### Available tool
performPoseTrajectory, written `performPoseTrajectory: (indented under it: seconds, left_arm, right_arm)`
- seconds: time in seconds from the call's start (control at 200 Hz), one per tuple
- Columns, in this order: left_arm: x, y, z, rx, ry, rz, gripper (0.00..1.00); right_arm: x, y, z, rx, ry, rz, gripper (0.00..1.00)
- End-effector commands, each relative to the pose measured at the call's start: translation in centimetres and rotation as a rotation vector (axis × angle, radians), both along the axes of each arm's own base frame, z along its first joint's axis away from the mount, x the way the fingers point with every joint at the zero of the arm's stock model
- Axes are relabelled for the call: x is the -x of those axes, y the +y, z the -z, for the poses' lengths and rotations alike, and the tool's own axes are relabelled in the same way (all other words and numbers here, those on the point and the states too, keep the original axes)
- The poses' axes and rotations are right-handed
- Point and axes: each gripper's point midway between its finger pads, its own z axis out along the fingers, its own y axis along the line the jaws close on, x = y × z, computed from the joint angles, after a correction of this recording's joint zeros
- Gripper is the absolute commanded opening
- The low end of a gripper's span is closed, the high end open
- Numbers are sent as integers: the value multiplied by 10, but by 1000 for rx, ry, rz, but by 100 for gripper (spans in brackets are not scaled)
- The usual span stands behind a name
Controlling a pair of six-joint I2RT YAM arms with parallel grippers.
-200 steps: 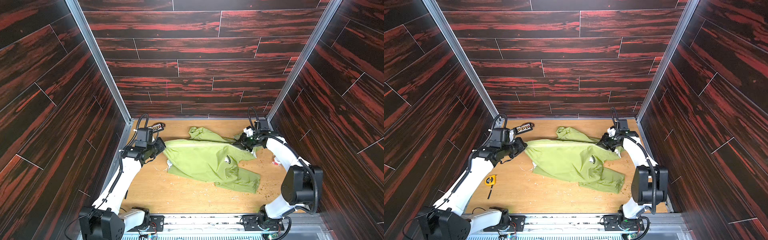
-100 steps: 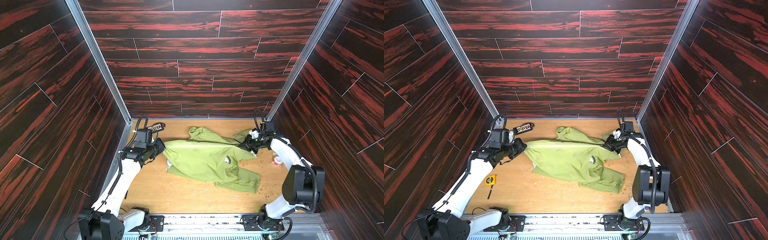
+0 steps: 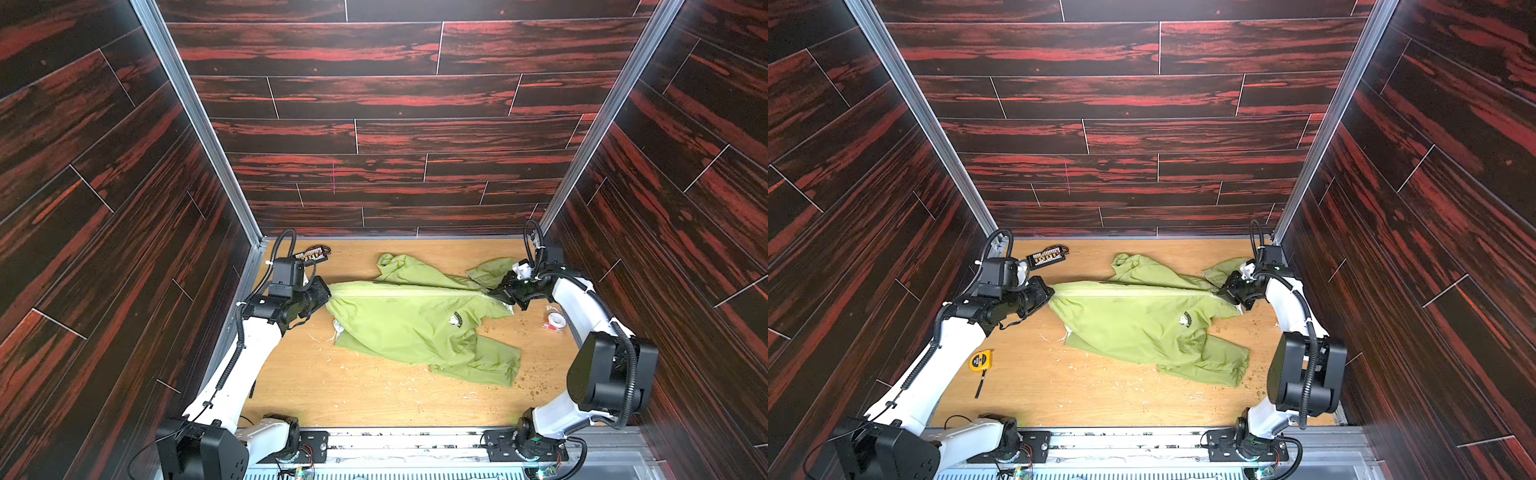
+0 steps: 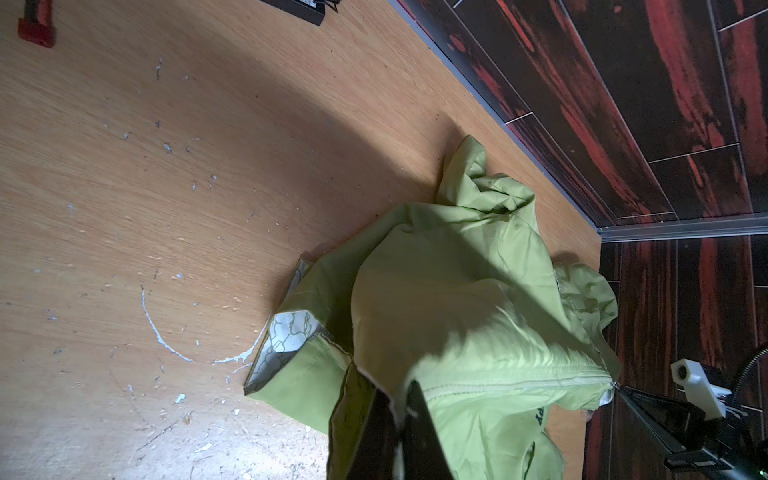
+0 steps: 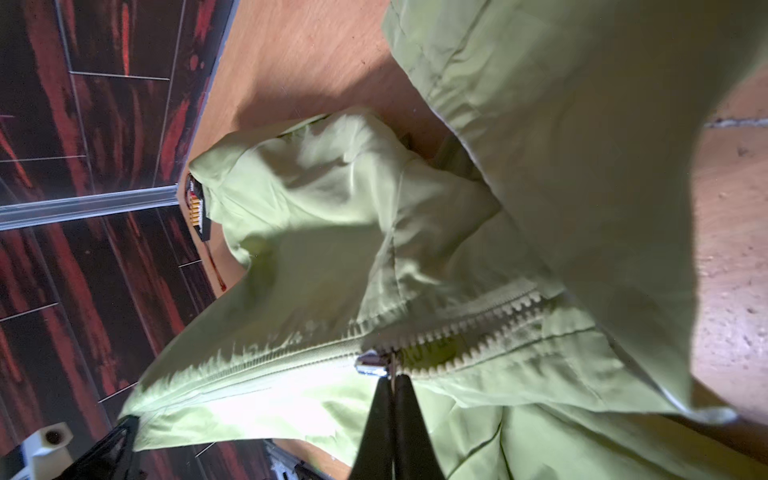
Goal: Zip up the jacket
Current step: 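Continue pulling the slider with the right gripper up to the jacket collar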
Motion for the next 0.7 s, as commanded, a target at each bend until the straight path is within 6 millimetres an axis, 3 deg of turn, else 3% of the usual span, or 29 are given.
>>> performPoseTrajectory:
  seconds: [0.0, 0.466, 0.696]
  left_arm:
    - [3, 16, -7, -41, -27, -52, 0]
    - [2, 19, -7, -52, -31, -58, 0]
    - [10, 23, -1, -62, 3, -61, 0]
  right_arm:
    - [8, -26, -4, 75, -14, 50, 0]
    - [12, -61, 0, 96, 6, 132, 0]
    - [13, -65, 2, 92, 13, 145, 0]
